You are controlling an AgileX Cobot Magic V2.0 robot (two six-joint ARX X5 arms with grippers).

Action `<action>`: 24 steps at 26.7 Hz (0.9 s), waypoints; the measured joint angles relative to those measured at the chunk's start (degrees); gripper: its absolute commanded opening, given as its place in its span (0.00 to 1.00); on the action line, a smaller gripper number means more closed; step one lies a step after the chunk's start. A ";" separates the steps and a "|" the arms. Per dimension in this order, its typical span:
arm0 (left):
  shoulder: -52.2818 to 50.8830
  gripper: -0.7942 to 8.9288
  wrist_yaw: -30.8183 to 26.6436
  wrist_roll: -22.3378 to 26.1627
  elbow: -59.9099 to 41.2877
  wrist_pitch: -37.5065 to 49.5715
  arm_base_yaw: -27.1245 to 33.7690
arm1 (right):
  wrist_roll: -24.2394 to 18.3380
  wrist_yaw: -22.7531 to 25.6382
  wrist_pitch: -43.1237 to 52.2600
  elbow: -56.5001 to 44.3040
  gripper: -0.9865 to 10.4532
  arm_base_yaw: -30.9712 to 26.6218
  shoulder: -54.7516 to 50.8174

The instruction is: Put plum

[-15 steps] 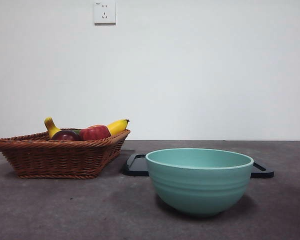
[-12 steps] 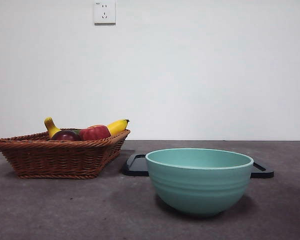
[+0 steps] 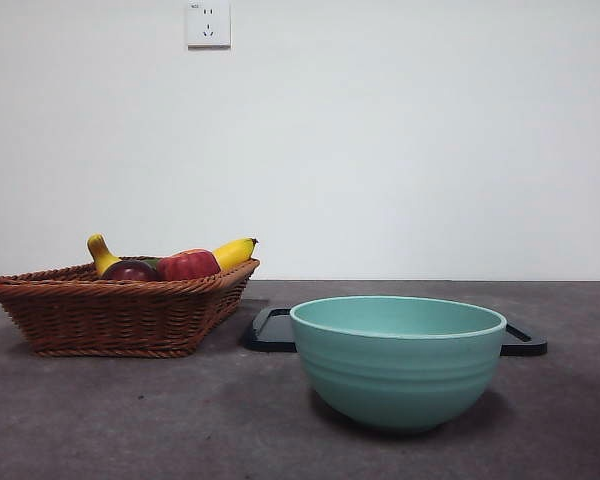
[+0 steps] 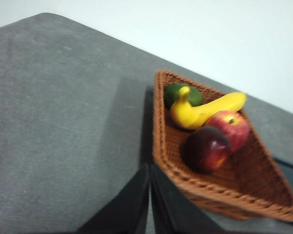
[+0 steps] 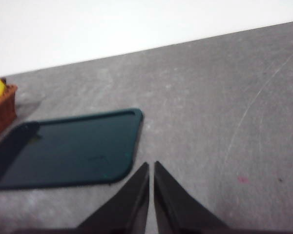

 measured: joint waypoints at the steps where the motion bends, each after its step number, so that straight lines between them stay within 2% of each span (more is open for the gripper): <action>1: 0.04 0.09 0.09 -0.37 1.07 -1.03 0.00 | 0.42 0.02 -0.66 1.16 0.09 0.00 0.00; 7: 2.34 0.09 0.85 -1.46 8.81 -7.69 0.00 | 0.98 -0.11 -5.75 9.73 0.09 0.00 0.00; 13: 7.10 0.09 5.31 -0.92 18.03 -13.73 0.00 | 0.96 -1.88 -16.02 19.63 0.09 0.00 1.66; 17: 11.74 0.09 8.66 2.89 24.94 -20.37 0.00 | 0.24 -6.27 -23.06 26.73 0.09 0.00 5.88; 24: 20.04 0.09 16.00 11.47 35.30 -31.95 -0.20 | -3.69 -15.08 -34.21 37.62 0.09 0.02 17.09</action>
